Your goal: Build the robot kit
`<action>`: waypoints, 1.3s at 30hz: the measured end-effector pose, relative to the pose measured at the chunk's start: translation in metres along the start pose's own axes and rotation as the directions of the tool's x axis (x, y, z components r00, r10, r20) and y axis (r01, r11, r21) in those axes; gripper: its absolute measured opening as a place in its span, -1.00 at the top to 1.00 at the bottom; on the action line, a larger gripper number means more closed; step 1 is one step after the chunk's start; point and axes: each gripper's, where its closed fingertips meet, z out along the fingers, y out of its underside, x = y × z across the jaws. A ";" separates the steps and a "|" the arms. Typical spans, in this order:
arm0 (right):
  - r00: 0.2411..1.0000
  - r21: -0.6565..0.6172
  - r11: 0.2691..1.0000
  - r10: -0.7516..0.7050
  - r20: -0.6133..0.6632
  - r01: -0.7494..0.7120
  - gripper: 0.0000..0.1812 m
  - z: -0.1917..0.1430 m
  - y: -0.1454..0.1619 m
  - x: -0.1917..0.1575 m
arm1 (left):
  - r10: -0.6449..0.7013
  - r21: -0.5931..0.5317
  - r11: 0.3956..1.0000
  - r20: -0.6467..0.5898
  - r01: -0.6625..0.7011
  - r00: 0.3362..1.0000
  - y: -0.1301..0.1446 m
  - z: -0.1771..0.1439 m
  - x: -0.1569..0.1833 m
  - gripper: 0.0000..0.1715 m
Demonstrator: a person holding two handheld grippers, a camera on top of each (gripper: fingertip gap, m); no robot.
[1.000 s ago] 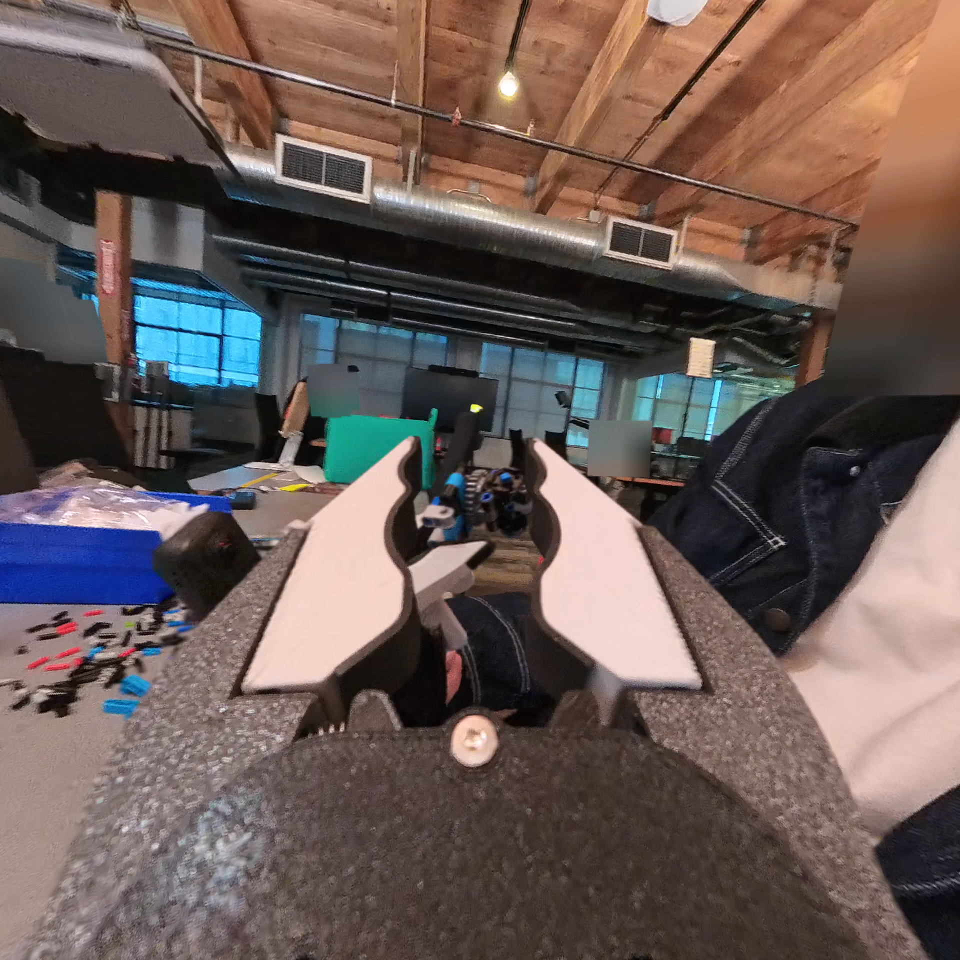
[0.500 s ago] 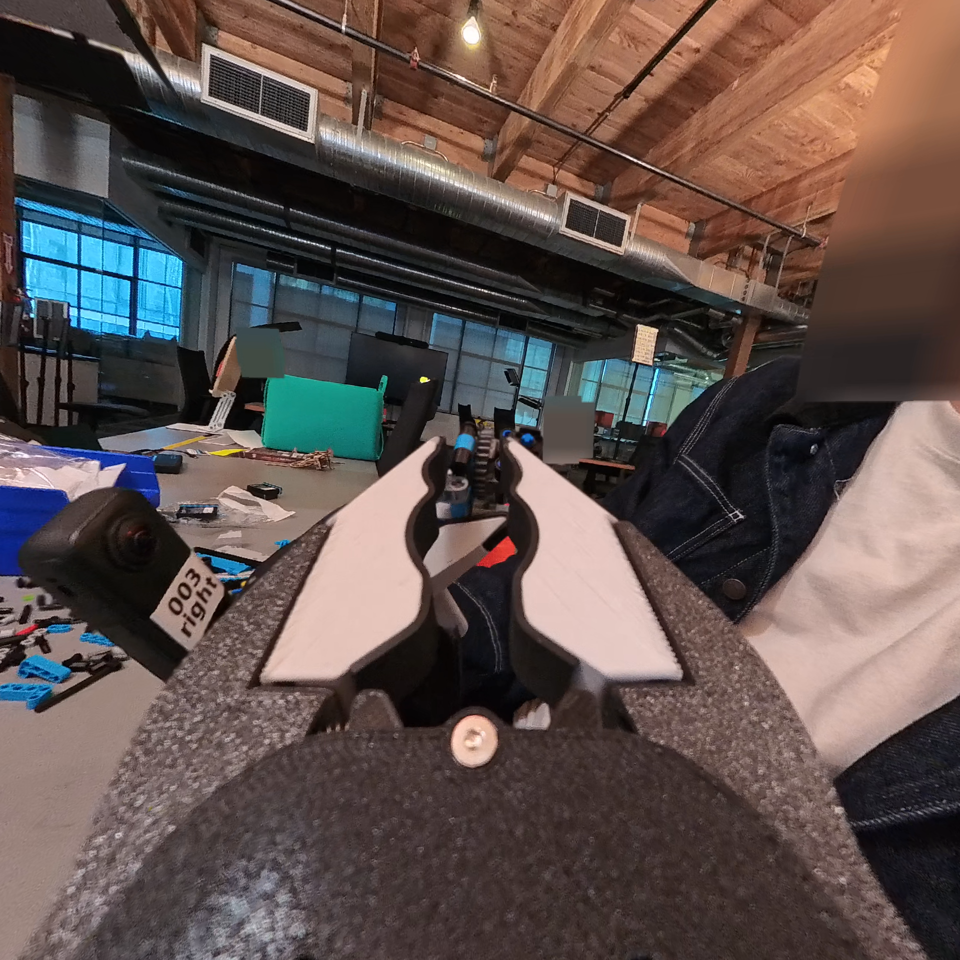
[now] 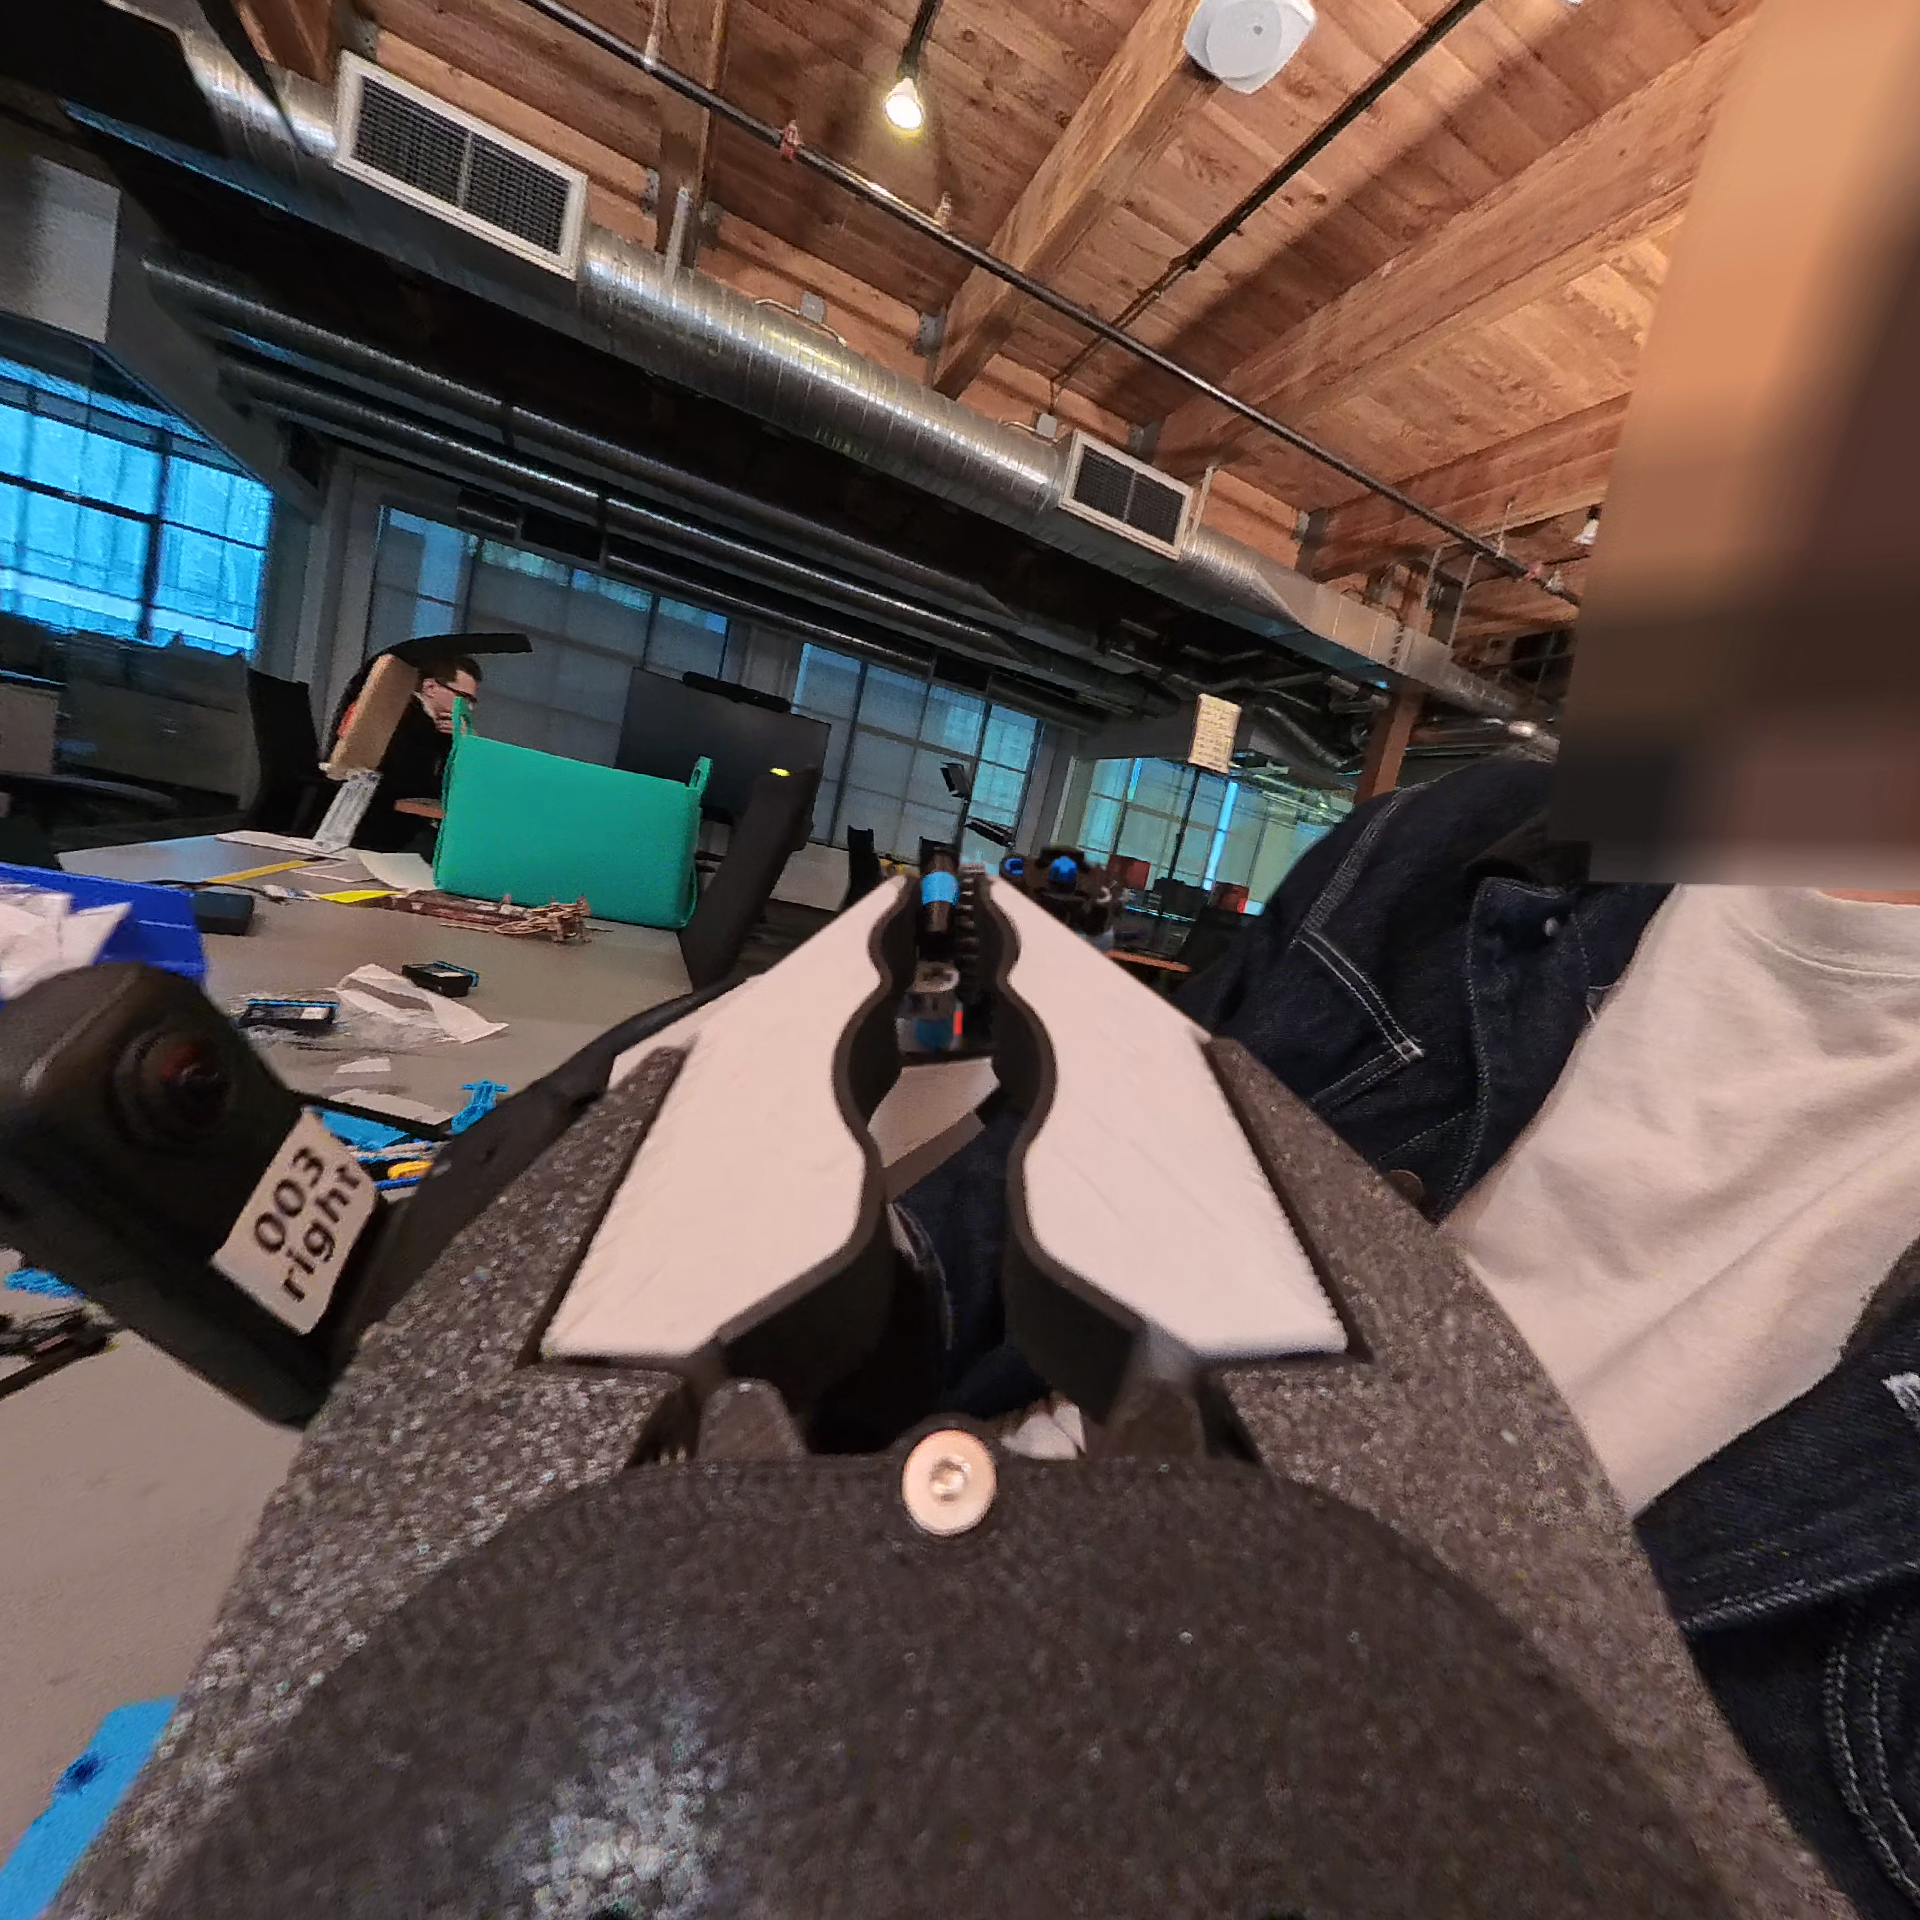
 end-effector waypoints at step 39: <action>0.042 -0.607 0.788 -0.606 -0.794 -0.105 0.40 -0.138 -0.011 0.178 | 0.329 -0.423 0.893 0.845 0.152 0.422 -0.043 -0.227 -0.052 0.92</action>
